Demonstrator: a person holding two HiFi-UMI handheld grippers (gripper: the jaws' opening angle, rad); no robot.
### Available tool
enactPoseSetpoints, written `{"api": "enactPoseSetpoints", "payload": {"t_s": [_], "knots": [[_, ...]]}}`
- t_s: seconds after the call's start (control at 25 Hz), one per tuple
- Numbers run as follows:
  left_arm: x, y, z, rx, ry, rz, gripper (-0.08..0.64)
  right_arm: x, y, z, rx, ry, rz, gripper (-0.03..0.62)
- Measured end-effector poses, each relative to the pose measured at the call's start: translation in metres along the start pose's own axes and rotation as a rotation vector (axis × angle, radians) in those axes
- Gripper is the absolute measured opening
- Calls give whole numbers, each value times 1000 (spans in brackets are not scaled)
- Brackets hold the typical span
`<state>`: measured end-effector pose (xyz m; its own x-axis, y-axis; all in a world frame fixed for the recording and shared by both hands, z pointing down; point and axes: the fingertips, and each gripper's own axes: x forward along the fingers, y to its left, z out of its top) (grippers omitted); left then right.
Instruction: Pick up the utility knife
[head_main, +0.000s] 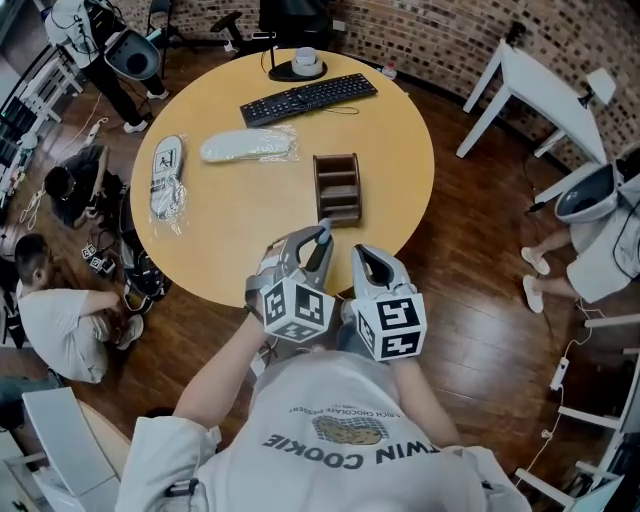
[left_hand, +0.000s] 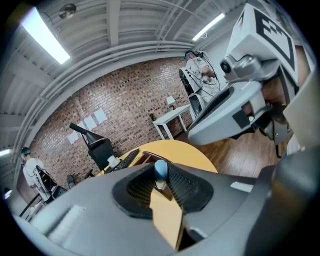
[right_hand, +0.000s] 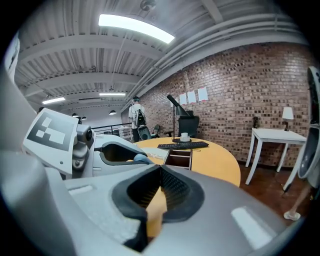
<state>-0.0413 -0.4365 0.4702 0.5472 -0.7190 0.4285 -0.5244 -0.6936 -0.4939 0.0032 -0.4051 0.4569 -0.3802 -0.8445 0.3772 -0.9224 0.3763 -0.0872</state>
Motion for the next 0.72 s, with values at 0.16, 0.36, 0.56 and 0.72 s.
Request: {"api": "enactPoseSetpoints", "payload": {"t_s": [0.16, 0.36, 0.56, 0.72], "knots": [[-24, -5, 2, -49, -33, 10, 75, -14, 17, -1, -5, -11, -5, 2], [-54, -7, 15, -135, -80, 25, 75, -35, 34, 4, -24, -17, -1, 3], [-78, -13, 21, -199, -111, 46, 75, -50, 49, 3, -39, -32, 15, 2], [-93, -28, 24, -262, -118, 55, 74, -69, 56, -4, -45, -42, 32, 2]]}}
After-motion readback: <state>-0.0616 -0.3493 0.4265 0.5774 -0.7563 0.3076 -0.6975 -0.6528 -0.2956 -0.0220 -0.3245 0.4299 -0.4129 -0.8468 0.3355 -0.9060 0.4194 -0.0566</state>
